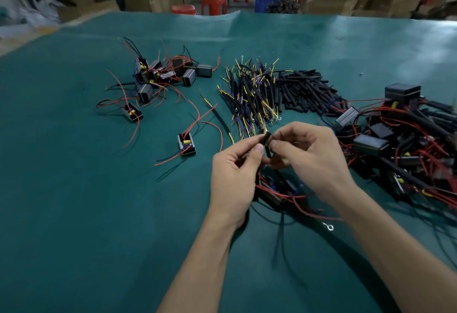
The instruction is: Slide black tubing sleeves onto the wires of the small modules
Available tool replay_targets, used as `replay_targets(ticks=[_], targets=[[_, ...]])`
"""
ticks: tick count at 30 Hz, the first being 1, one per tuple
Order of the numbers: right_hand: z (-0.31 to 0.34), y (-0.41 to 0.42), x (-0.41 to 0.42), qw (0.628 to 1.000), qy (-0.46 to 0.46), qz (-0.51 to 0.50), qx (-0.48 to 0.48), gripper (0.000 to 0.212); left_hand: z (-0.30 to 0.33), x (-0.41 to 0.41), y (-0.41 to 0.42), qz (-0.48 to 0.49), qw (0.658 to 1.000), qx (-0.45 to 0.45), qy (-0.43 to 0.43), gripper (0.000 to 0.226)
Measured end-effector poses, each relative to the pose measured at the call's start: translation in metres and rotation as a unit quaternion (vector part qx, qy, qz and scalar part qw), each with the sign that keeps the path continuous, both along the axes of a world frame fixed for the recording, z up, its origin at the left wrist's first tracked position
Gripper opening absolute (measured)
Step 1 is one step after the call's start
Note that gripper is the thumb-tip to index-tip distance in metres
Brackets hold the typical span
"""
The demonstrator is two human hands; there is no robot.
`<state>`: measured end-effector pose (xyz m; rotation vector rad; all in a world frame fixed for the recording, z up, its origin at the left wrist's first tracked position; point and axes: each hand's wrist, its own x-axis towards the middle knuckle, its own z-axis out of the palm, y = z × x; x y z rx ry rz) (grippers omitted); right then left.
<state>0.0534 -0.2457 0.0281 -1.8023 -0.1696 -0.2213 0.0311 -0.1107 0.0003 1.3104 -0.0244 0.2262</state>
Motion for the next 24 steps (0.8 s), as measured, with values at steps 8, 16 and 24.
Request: replay_targets(ticks=[8,16,24], targets=[[-0.005,0.007,-0.002,0.999,-0.026,-0.009,0.022,0.019,-0.001,0.003,-0.005,0.042,0.999,0.034,-0.007,0.033],[-0.014,0.008,-0.003,0.988,-0.128,-0.057,-0.072,0.016,-0.001,0.004,-0.010,0.120,0.985,0.125,-0.021,0.023],[-0.016,0.007,-0.004,0.961,-0.212,-0.078,-0.159,0.006,0.001,0.002,-0.011,0.158,0.971,0.176,-0.029,0.019]])
